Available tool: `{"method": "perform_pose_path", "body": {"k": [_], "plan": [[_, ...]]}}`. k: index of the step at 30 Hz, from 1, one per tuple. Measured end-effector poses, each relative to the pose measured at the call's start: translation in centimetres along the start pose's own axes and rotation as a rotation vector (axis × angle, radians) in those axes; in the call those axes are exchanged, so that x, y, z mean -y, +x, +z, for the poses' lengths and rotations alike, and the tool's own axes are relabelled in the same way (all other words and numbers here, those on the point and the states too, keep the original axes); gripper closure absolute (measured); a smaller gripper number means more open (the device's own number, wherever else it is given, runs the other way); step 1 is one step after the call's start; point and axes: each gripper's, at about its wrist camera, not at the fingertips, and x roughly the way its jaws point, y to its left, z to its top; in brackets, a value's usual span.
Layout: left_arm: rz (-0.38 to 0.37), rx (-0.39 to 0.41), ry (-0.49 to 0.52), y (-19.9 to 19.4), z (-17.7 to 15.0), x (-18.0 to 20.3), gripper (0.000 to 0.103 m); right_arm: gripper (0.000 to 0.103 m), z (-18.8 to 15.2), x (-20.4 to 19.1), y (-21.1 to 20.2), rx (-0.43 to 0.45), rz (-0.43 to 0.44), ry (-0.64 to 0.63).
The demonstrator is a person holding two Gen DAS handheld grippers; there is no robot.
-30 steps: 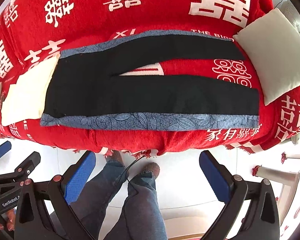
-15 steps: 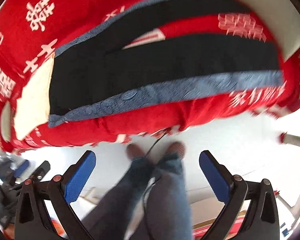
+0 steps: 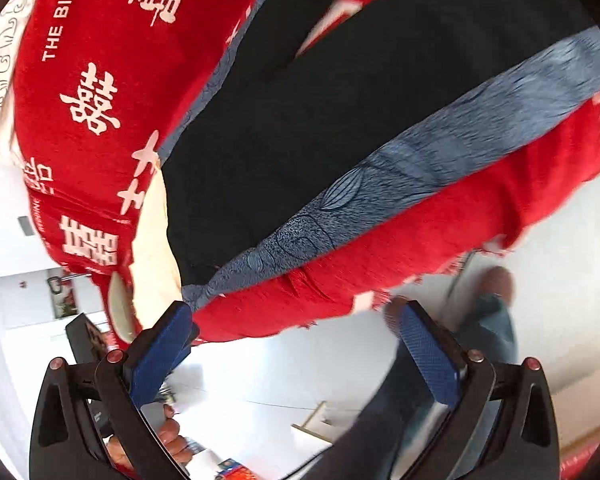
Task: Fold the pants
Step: 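Lower both tools to the grey patterned band of the black trousers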
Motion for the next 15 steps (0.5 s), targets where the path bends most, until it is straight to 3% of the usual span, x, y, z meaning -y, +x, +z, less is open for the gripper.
{"method": "perform_pose_path", "body": {"k": [6,15], "plan": [[-0.085,0.012,-0.05,4.1,1.0,-2.3,0.0,0.007,1.1,2.1,5.6,0.017,0.081,-0.042],[-0.199,-0.01,-0.102,5.1,1.6,-2.8,0.0,0.014,2.4,3.8,7.1,0.081,0.255,0.009]]}}
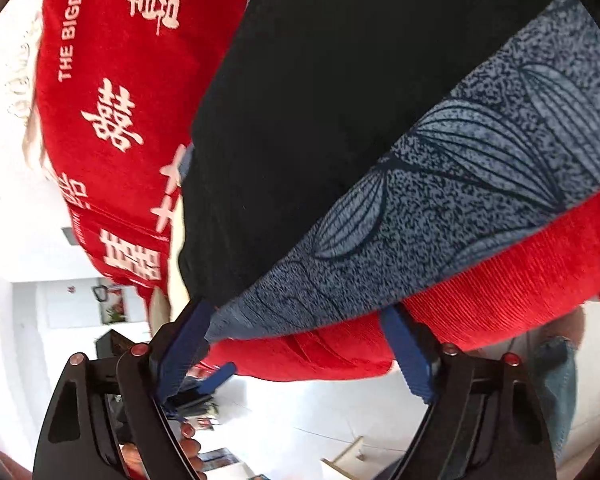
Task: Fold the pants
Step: 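Lower both tools to the grey patterned band of the black trousers, then close both tools on the grey patterned band of the trousers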
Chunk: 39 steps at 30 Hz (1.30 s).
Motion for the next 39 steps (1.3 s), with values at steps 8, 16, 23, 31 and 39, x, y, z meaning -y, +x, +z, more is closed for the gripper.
{"method": "perform_pose_path", "body": {"k": [8,16,23,31,39], "plan": [[-0.059,-0.005,-0.054,0.8,1.0,0.1,0.0,0.08,1.2,1.0,-0.3,0.026,0.094,0.196],[-0.104,0.022,-0.181,0.4,2.3,-1.1,0.0,0.088,2.0,-2.1,-2.4,-0.001,0.105,0.155],[-0.147,0.028,-0.274,1.0,3.7,-2.4,0.0,0.088,2.8,-3.7,-3.1,-0.006,0.11,0.122],[-0.057,0.045,-0.229,0.2,4.6,-2.5,0.068,0.088,2.8,-3.9,-3.0,-0.028,0.031,0.101],[-0.089,0.078,-0.166,-4.4,7.2,-0.3,0.081,0.089,7.2,-9.8,-3.9,-0.072,0.005,-0.065]]}}
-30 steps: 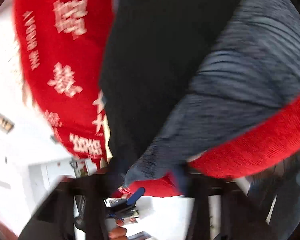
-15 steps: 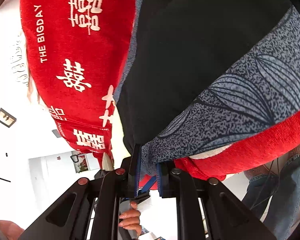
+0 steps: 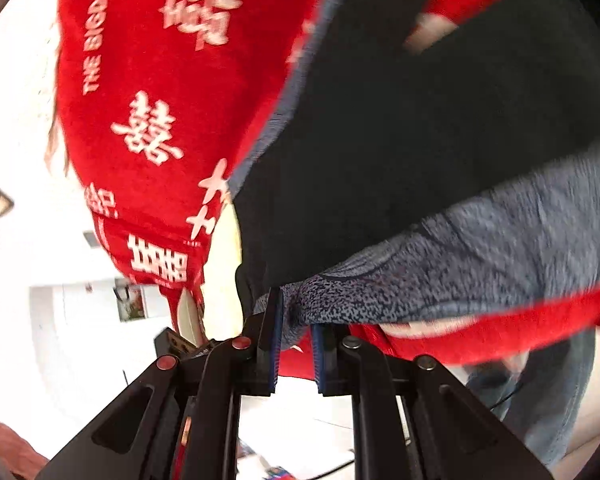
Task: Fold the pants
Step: 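Close both tools on the grey patterned band of the trousers, then lift the band with both tools and fold the trousers lengthwise over themselves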
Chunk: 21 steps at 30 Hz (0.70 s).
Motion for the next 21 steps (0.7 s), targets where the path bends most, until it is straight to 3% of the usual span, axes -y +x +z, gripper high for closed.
{"method": "perform_pose_path", "body": {"k": [6,12,14,16,19,21], "plan": [[-0.025,0.059,0.004,-0.8,4.8,5.0,0.081,0.089,9.5,-3.6,0.9,-0.093,-0.017,-0.107],[0.0,0.164,0.104,1.7,13.3,11.2,0.08,0.089,19.5,-3.2,5.6,-0.198,-0.062,-0.123],[0.026,0.183,0.126,3.4,15.5,12.1,0.073,0.089,22.2,-2.3,7.4,-0.224,-0.085,-0.118],[0.097,0.231,0.135,5.0,17.4,12.5,0.05,0.089,24.2,-1.3,9.4,-0.249,-0.102,-0.118],[0.183,0.262,0.106,7.0,19.6,11.8,0.035,0.089,26.6,0.2,12.3,-0.291,-0.151,-0.124],[0.256,0.262,0.071,7.6,20.6,11.1,0.035,0.089,27.5,0.6,13.6,-0.307,-0.185,-0.139]]}}
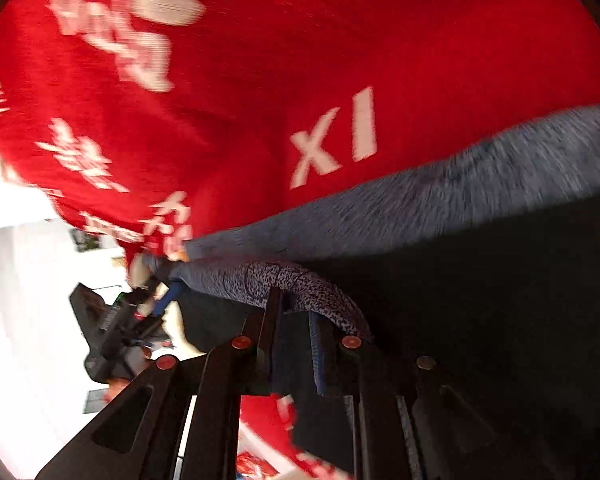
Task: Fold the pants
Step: 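Lift the band with both tools and fold the trousers lengthwise over themselves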
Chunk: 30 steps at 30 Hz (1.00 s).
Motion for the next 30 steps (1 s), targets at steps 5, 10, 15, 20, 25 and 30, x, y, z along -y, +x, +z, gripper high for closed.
{"method": "perform_pose_path", "body": {"k": [5,10,15,20,25,30], "plan": [[0.096,0.037,0.043,-3.2,-0.2,-0.7,0.035,0.06,0.3,-3.5,-1.3,-0.004,-0.099,-0.12],[0.148,-0.028,0.305,-3.2,-3.8,3.8,0.035,0.049,-2.8,-8.8,-3.8,0.056,-0.25,-0.363],[0.216,-0.109,0.407,2.3,-7.9,7.7,0.033,0.049,-5.4,-7.3,-0.4,-0.051,-0.391,-0.396],[0.274,-0.09,0.457,3.0,-8.6,9.0,0.02,0.064,-5.8,-6.8,-0.3,-0.029,-0.421,-0.44],[0.277,-0.095,0.496,1.2,-9.8,11.3,0.02,0.061,-6.7,-7.0,-2.5,-0.006,-0.407,-0.44],[0.233,-0.11,0.555,-1.5,-12.9,14.6,0.02,0.036,-7.9,-6.1,-6.9,0.098,-0.457,-0.411]]}}
